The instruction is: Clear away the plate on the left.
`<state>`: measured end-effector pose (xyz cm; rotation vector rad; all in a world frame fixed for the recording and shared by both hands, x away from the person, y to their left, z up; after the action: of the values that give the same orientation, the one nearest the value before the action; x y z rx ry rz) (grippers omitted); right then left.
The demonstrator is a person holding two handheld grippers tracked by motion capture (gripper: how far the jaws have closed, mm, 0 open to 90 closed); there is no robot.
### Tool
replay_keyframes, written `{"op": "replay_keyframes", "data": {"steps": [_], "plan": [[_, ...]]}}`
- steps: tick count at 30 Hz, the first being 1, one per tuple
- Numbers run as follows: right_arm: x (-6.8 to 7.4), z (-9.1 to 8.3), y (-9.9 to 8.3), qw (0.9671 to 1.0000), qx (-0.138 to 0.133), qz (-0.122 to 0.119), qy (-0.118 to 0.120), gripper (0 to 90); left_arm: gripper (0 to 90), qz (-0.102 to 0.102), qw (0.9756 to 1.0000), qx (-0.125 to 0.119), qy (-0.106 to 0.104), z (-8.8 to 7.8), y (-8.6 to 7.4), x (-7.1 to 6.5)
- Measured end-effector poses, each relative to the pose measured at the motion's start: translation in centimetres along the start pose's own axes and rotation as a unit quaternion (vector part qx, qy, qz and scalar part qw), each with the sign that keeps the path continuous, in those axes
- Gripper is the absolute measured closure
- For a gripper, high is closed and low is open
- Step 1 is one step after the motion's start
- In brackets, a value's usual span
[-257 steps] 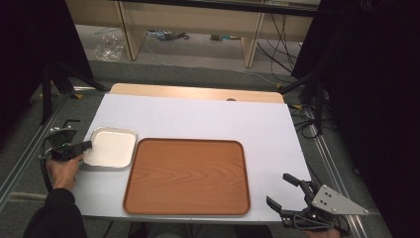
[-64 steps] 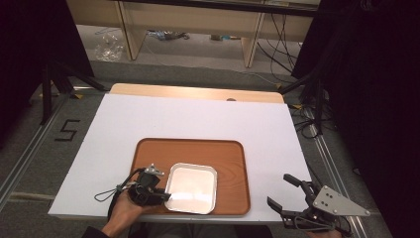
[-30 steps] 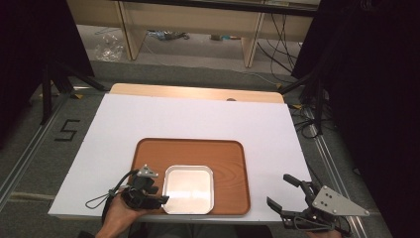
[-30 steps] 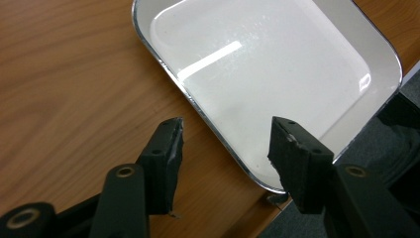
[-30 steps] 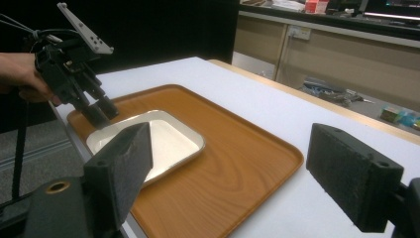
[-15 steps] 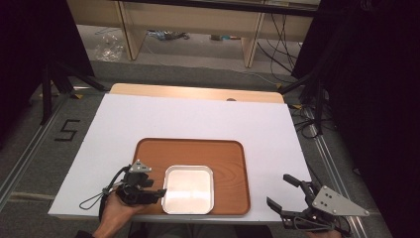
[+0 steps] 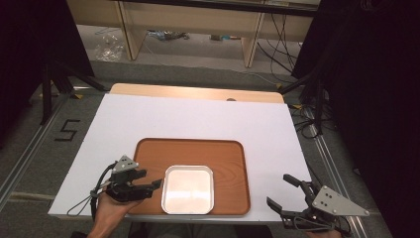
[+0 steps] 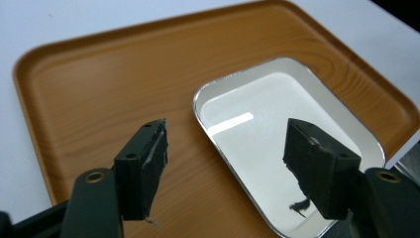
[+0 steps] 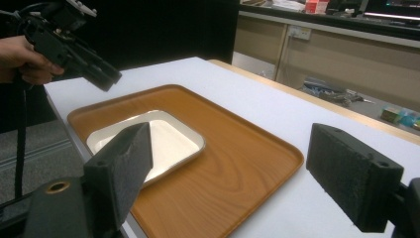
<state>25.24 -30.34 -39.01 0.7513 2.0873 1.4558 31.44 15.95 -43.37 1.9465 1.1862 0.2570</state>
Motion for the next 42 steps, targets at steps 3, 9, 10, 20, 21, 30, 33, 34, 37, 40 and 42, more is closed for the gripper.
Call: {"op": "replay_keyframes", "data": {"steps": [3,9,10,20,21,30,33,34,37,40,42], "plan": [[0.0,0.0,0.0,1.0,-0.001,-0.001,0.0,18.8,31.2,0.0,0.9996,-0.026,0.009,-0.6,0.1,-0.1],[0.0,0.0,0.0,1.0,0.001,0.0,0.0,18.7,30.2,0.029,0.9954,-0.087,0.03,-1.9,0.2,-1.0],[0.0,0.0,0.0,1.0,0.001,0.0,0.0,18.7,30.2,0.035,0.9949,-0.089,0.031,-2.1,0.2,-1.1],[0.1,0.0,0.0,0.9999,0.008,0.01,0.003,18.7,30.1,0.055,0.992,-0.11,0.027,-3.4,-0.2,-2.1],[0.0,0.0,0.0,1.0,0.004,0.0,0.001,18.8,30.0,0.055,0.9917,-0.112,0.031,-3.7,-0.2,-2.2],[0.1,0.0,0.0,0.9999,0.01,0.007,0.004,18.7,30.1,0.061,0.9882,-0.135,0.038,-5.5,-1.0,-3.4],[0.1,0.1,0.0,1.0,0.003,-0.002,0.001,18.8,29.9,0.068,0.9866,-0.142,0.041,-6.2,-1.3,-3.9],[0.1,0.1,0.0,1.0,0.003,-0.001,0.002,18.7,29.9,0.07,0.986,-0.145,0.043,-6.5,-1.4,-4.1],[0.1,0.1,0.0,1.0,-0.001,0.0,0.006,18.7,29.3,0.08,0.9851,-0.144,0.049,-7.1,-1.9,-4.6],[0.1,0.2,0.0,1.0,-0.003,-0.003,0.004,18.7,28.3,0.08,0.9849,-0.145,0.049,-7.4,-2.2,-5.0],[0.1,0.1,0.0,1.0,0.001,-0.003,0.0,18.7,27.9,0.085,0.9847,-0.145,0.046,-7.5,-2.3,-5.0]]}}
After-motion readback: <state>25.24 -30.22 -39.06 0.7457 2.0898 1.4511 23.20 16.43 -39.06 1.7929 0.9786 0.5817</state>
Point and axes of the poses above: each handheld gripper's, and its own axes: z roughly forward along the jaws, y roughly out of its top, x roughly to its left, the point moved 1 cm from there along z, roughly forward along the jaws, and after that the axes turned 4 degrees about x, right-handed, at the moved point
